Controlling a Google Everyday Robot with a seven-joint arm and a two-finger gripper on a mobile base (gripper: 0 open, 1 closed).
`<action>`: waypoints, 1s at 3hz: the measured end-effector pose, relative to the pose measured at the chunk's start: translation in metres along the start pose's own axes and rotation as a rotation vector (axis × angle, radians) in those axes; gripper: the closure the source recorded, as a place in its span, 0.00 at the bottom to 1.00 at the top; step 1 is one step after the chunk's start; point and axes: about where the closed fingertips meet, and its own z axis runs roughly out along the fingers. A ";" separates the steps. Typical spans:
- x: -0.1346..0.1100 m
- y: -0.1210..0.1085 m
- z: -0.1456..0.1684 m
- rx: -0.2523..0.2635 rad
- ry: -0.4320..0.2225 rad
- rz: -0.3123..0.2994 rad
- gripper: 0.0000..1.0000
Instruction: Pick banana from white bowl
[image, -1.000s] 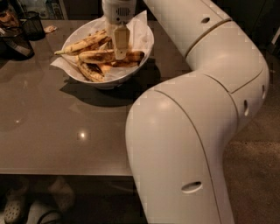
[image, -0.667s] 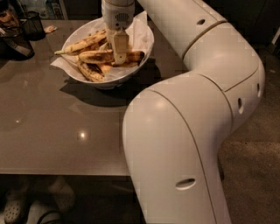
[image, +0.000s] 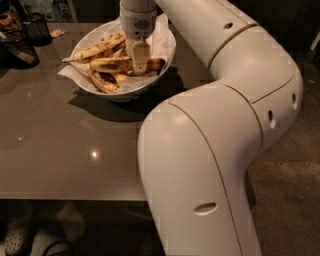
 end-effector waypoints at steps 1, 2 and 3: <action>-0.004 -0.011 0.003 0.036 -0.012 -0.001 0.78; -0.007 -0.018 0.006 0.059 -0.020 -0.002 0.99; -0.002 -0.009 -0.014 0.111 -0.041 0.021 1.00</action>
Offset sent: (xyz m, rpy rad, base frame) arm 0.0079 0.0057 -0.0006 0.0182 -0.0261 -0.0004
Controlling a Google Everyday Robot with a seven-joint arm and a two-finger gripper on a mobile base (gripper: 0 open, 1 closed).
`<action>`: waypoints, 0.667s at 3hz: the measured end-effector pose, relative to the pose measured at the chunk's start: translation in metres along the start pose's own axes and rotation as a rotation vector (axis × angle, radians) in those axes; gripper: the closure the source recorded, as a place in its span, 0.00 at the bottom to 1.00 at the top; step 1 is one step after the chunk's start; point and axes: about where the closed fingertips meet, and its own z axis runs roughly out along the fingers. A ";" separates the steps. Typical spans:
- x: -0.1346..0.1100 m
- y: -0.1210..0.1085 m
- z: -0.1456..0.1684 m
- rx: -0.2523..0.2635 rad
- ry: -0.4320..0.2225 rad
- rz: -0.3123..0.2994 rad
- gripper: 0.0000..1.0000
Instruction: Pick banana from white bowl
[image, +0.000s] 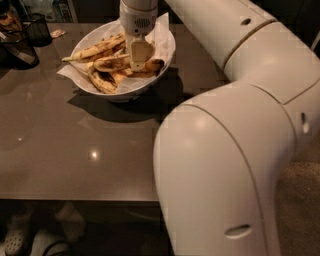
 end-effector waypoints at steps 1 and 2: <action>0.002 0.025 -0.034 0.057 -0.042 0.040 1.00; 0.003 0.050 -0.063 0.124 -0.085 0.066 1.00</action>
Offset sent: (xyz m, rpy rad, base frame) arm -0.0990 -0.0430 0.0726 0.2244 -0.1695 -0.0853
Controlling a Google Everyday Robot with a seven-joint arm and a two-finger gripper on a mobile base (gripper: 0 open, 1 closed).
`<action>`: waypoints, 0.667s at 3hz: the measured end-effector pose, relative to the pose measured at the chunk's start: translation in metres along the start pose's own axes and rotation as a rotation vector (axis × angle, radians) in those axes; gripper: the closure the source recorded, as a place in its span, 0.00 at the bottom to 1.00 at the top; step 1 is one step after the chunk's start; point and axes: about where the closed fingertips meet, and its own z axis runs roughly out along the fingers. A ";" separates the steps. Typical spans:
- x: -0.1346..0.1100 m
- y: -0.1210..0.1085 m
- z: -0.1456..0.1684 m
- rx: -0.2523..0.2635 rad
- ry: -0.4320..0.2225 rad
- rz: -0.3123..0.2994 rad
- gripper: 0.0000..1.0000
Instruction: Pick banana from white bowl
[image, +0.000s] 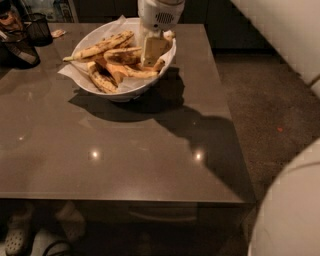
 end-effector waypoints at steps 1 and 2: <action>0.000 0.001 0.000 0.005 0.005 -0.006 1.00; -0.007 0.018 -0.023 0.023 -0.017 0.003 1.00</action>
Offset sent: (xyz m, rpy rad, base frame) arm -0.0750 -0.0132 0.0485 0.0564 -0.0477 -0.0032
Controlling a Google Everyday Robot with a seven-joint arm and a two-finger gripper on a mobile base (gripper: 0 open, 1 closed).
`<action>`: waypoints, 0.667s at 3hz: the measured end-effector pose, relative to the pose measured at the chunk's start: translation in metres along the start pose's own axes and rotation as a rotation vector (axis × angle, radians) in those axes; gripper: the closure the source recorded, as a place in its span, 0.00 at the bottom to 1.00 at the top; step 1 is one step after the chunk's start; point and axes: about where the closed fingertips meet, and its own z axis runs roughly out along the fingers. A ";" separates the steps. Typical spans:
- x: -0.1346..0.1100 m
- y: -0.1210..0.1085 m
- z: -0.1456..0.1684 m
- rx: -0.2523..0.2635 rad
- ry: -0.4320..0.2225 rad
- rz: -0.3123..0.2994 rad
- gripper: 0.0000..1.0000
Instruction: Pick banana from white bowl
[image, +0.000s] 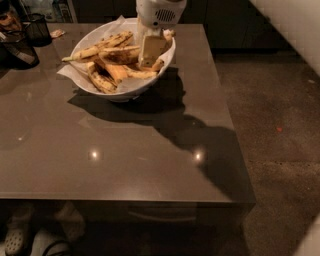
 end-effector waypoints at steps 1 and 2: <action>-0.010 0.037 -0.031 0.019 -0.033 0.018 1.00; -0.010 0.040 -0.032 0.018 -0.029 0.014 1.00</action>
Offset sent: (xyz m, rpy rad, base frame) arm -0.0383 -0.0040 0.0135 0.0359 -0.0080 -0.0068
